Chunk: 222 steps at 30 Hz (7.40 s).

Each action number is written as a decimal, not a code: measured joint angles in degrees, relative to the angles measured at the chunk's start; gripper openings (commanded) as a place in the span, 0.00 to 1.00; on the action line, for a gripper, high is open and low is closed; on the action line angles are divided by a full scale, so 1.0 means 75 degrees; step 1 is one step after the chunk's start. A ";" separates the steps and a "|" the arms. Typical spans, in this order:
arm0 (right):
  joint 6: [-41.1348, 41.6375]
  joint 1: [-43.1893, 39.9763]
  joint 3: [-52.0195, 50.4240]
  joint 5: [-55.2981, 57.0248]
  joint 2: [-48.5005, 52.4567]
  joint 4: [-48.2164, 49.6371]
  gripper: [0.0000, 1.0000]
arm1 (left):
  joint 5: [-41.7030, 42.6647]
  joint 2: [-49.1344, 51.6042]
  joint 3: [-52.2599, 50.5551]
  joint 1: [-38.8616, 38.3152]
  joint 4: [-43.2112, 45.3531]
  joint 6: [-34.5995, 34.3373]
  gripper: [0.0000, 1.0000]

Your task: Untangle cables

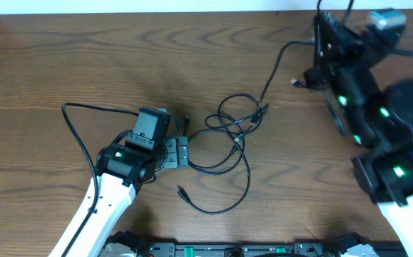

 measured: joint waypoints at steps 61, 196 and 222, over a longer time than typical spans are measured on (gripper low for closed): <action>0.3885 -0.8728 0.0041 0.0274 0.2745 -0.3873 0.01 | 0.0000 0.0000 0.0000 0.0006 0.0000 0.0000 1.00; 0.2949 0.1428 0.0041 -0.4532 0.7291 -0.0667 0.01 | 0.0000 0.0000 0.0000 0.0006 0.0000 0.0000 1.00; 0.2498 -0.0236 0.0758 -0.3972 0.1201 -0.1731 0.01 | 0.0000 0.0000 0.0000 0.0006 0.0000 0.0000 0.99</action>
